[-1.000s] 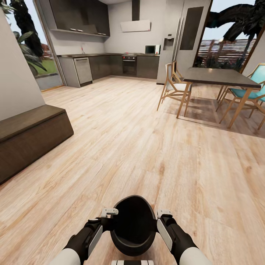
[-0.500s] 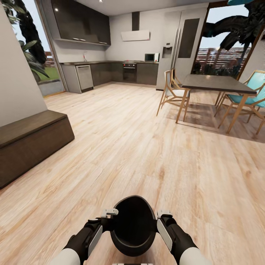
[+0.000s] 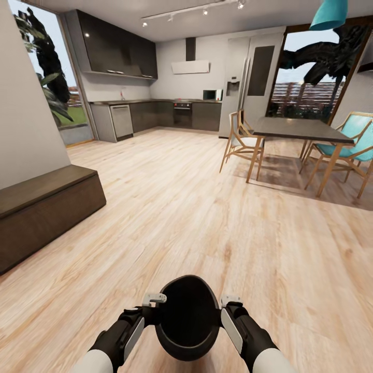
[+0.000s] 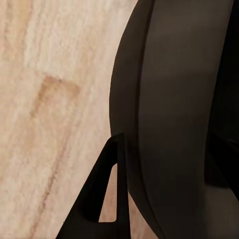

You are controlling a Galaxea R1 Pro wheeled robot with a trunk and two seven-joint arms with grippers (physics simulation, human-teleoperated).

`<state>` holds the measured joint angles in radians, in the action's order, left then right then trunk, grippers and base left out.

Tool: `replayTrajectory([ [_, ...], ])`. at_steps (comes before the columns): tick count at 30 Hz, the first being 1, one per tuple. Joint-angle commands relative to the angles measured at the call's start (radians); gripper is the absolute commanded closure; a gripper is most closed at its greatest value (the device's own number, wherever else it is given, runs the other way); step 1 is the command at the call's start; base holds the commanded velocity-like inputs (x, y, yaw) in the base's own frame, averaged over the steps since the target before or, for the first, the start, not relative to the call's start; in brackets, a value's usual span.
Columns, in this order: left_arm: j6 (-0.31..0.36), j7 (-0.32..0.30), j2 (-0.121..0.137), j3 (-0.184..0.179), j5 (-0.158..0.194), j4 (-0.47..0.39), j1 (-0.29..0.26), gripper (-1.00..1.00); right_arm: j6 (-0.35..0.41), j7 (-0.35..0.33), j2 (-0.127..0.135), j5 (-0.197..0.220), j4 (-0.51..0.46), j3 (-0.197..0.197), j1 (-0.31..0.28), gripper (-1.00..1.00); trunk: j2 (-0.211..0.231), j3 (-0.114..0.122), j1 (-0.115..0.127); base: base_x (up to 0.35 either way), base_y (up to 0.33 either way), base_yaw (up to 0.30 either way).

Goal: Place each of the two pumpkins and all three candles from the living room inside a cabinet in the living room (use any cabinet), then make sure every cabinet is closed, and position the cauldron so it is next to a table in the living room.

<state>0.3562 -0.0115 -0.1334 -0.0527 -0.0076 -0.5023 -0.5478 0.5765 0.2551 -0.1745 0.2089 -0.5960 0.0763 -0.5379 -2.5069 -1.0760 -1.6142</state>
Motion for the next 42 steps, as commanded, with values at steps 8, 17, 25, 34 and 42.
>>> replayTrajectory([
  [8,0.012,-0.002,0.0,-0.003,0.006,0.0,0.0,1.0,-0.003,0.004,0.0,0.033,-0.009,0.005,-0.001,1.0,0.002,0.03,0.004,0.0,0.0,0.0],
  [17,0.019,-0.002,0.0,-0.003,0.006,0.001,0.0,1.0,-0.003,-0.002,0.0,0.033,-0.012,0.005,-0.001,1.0,0.004,0.065,0.008,0.0,0.0,0.0],
  [25,0.02,-0.002,0.0,-0.003,0.006,0.001,0.0,1.0,-0.003,-0.005,0.0,0.033,-0.013,0.005,-0.001,1.0,0.005,0.096,0.011,0.0,0.0,0.0],
  [34,0.021,-0.003,0.0,-0.003,0.006,0.001,0.0,1.0,-0.003,-0.004,0.0,0.033,-0.017,0.005,-0.001,1.0,0.028,0.129,0.026,0.0,0.0,0.0],
  [42,0.021,-0.004,0.0,-0.003,0.006,0.001,0.0,1.0,-0.003,-0.005,0.0,0.033,-0.02,0.005,-0.001,1.0,0.07,0.147,0.049,0.0,0.0,0.0],
])
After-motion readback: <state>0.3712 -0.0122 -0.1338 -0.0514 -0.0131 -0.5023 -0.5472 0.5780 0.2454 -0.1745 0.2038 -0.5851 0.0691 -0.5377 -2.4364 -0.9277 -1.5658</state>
